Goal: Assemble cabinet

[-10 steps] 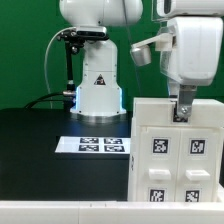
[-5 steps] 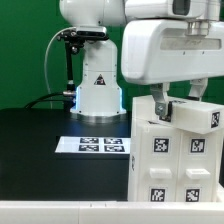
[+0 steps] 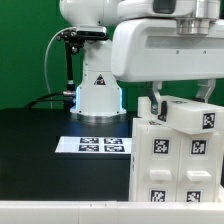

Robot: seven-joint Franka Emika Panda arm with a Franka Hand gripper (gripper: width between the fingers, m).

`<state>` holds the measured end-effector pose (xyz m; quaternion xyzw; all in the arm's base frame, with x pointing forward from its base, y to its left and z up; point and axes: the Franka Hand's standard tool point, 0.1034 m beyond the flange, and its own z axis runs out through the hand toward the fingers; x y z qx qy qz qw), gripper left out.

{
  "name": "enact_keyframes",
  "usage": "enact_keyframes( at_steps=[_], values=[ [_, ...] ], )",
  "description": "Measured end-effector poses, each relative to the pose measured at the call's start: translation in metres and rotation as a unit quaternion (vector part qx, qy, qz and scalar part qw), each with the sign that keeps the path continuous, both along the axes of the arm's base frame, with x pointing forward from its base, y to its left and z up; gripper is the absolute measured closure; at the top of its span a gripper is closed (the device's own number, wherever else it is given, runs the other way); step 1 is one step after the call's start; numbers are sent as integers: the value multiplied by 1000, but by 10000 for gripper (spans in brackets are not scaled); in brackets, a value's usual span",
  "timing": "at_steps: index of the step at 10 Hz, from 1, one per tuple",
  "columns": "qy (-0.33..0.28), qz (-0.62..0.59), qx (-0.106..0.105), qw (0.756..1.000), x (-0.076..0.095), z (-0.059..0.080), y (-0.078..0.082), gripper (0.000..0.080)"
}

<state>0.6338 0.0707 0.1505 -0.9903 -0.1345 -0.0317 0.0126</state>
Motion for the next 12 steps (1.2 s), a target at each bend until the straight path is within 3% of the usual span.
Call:
enact_keyframes(
  at_steps=[2, 3, 6, 7, 10, 12],
  values=[
    [-11, -174, 21, 984, -3, 0, 4, 243],
    [-12, -221, 32, 975, -2, 0, 5, 243],
    [-8, -286, 41, 957, -1, 1, 3, 243],
    [-4, -343, 47, 938, -2, 1, 2, 243],
    [16, -553, 77, 830, -4, 0, 5, 243],
    [23, -582, 86, 808, -5, -1, 6, 243]
  ],
)
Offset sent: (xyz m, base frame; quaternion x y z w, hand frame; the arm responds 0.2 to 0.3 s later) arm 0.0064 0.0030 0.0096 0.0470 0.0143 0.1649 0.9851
